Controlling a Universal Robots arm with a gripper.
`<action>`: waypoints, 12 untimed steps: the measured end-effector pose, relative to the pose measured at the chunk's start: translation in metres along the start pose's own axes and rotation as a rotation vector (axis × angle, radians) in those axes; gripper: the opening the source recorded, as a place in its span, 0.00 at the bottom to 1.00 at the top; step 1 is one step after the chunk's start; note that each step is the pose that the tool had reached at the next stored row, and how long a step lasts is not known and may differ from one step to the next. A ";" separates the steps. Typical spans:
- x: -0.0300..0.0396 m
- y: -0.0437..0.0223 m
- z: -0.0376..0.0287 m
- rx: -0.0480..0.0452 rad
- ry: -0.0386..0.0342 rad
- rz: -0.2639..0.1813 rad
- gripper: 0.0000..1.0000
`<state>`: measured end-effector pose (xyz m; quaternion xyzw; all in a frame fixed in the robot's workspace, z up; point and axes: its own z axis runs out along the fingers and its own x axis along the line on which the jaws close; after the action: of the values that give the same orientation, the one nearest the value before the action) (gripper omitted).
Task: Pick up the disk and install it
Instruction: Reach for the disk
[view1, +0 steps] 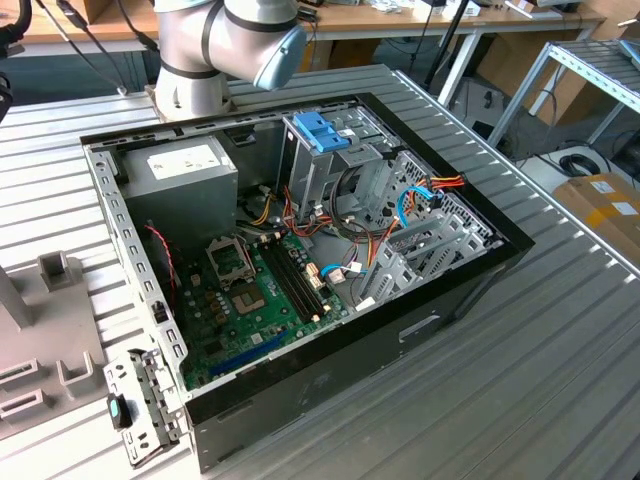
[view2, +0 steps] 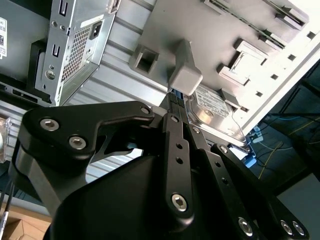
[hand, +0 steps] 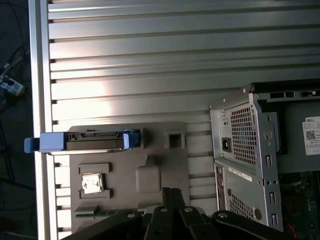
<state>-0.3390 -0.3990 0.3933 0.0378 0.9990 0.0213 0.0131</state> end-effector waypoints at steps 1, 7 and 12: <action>0.0009 -0.0001 0.0000 0.0000 0.0000 0.000 0.11; 0.0045 -0.0003 -0.0002 0.0000 0.0001 0.000 0.11; 0.0079 -0.0006 -0.0002 0.0000 0.0000 0.000 0.11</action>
<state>-0.3469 -0.3989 0.3933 0.0379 0.9990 0.0213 0.0131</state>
